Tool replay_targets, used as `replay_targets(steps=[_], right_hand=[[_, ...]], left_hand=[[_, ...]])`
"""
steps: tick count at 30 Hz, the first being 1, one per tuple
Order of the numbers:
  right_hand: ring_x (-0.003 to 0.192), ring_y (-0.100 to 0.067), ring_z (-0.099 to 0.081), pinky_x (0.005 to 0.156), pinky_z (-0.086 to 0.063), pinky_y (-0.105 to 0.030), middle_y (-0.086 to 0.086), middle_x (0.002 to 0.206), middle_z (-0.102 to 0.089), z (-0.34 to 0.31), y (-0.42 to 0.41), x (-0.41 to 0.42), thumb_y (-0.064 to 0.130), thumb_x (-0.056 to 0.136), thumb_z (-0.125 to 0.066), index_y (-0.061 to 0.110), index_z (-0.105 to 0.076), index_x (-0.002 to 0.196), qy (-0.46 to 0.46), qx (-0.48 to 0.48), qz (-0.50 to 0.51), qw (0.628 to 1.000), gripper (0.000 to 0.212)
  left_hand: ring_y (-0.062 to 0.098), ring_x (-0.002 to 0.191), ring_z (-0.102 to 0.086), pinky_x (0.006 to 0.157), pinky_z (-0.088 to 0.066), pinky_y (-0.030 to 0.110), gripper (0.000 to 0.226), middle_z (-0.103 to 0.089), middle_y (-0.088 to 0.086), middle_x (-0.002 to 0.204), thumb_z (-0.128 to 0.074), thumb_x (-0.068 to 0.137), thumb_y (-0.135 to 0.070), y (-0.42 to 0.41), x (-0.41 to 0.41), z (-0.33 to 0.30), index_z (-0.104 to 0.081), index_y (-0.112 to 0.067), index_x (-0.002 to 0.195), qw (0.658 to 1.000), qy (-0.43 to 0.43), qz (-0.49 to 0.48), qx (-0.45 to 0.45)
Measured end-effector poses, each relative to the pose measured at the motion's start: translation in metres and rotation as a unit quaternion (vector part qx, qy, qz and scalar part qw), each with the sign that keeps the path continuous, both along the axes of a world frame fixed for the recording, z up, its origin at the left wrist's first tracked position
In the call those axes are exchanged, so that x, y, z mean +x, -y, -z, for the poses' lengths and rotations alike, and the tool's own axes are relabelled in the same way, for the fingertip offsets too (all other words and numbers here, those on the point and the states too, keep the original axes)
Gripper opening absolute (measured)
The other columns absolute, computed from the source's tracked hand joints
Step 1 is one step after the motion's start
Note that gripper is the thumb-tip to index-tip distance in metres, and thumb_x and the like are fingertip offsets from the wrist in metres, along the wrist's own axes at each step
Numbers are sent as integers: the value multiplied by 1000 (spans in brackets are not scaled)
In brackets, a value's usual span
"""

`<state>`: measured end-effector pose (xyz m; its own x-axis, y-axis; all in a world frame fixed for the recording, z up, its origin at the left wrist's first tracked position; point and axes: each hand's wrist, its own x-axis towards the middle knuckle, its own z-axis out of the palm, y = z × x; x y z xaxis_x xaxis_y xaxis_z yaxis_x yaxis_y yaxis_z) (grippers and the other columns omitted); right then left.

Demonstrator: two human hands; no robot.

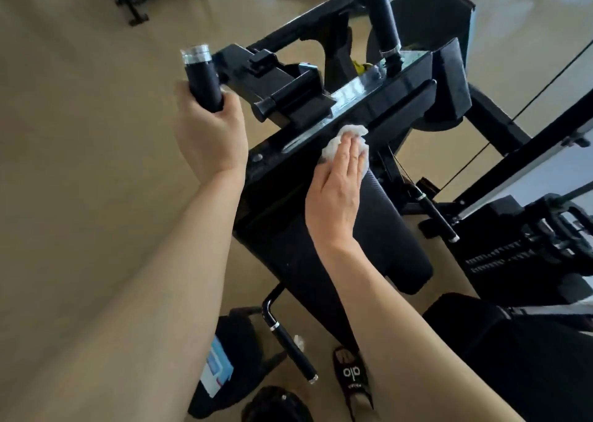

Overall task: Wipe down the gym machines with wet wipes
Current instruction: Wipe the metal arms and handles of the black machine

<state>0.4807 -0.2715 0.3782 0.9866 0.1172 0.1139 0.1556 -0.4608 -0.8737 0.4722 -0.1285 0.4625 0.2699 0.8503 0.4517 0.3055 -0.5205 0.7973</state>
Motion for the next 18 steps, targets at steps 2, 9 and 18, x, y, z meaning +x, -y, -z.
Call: replay_targets(steps=[2,9,18], right_hand=[[156,-12,-2,128,-11,-30,-4,169,-22,2,5,-9,12,109,-39,10,-28,160,24,12,-2,1000,52],[141,-14,-44,119,-29,-19,-15,144,-57,15,27,-35,-9,100,-52,-1,-56,139,132,56,-95,985,41],[90,-25,-62,83,-55,-48,-6,98,-61,1,38,47,5,105,-38,13,-56,109,50,119,92,987,20]], left_hand=[[13,79,-58,61,-47,25,36,-57,-10,95,-58,90,-34,9,-3,-4,-52,-11,117,999,-32,-12,-17],[30,97,-51,82,-32,34,39,-55,12,107,-64,81,-24,78,-27,8,-53,-6,114,966,-162,-16,200],[20,52,-42,55,-38,35,28,-48,0,62,-44,105,-30,64,12,36,-46,-13,82,902,-286,104,306]])
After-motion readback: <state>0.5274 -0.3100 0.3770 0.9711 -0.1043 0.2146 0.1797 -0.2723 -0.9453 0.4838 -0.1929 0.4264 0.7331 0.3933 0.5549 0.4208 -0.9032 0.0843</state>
